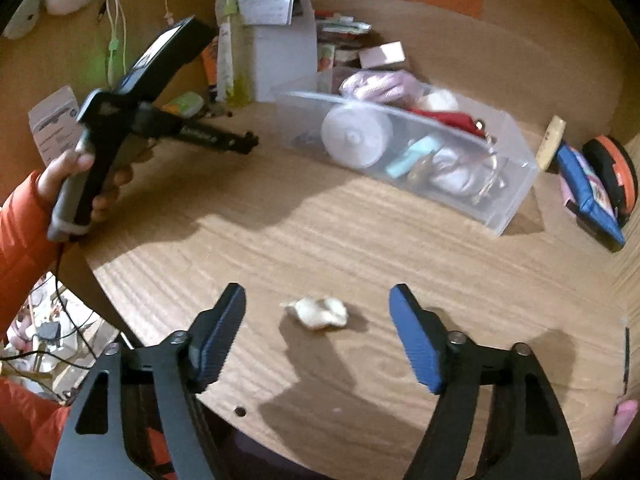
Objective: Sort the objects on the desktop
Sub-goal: 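Grasp the small black charm with the left tool while the right tool grasps the white seashell, then carry the black charm and the seashell over the clear box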
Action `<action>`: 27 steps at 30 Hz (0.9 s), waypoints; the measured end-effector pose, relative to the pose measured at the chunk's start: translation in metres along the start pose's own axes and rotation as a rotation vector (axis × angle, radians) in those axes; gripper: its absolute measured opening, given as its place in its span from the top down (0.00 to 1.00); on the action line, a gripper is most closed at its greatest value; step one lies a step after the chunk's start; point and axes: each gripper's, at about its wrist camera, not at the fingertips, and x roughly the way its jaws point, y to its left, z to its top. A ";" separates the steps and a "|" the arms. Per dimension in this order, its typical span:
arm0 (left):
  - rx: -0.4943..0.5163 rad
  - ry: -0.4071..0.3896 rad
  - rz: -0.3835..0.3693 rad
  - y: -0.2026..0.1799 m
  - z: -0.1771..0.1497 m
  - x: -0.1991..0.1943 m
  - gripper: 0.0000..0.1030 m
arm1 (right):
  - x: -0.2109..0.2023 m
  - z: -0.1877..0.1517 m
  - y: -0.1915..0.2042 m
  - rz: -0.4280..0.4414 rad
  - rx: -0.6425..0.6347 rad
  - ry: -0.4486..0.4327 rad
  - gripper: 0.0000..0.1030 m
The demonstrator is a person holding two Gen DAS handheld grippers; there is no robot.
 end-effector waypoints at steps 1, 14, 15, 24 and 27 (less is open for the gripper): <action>-0.001 0.003 -0.004 0.000 0.001 0.001 0.54 | 0.001 -0.001 0.001 0.004 0.001 0.007 0.43; 0.032 -0.022 0.023 -0.002 0.010 0.010 0.84 | 0.011 -0.006 0.001 0.006 0.010 0.032 0.73; 0.038 -0.025 0.028 -0.003 0.010 0.010 0.84 | 0.011 -0.006 0.001 0.000 0.012 0.030 0.73; 0.071 -0.065 0.060 -0.008 0.001 -0.002 0.86 | 0.008 -0.005 -0.013 0.038 0.082 0.023 0.74; 0.058 -0.088 0.029 -0.009 0.000 -0.014 0.86 | 0.006 -0.002 -0.020 0.031 0.101 0.015 0.74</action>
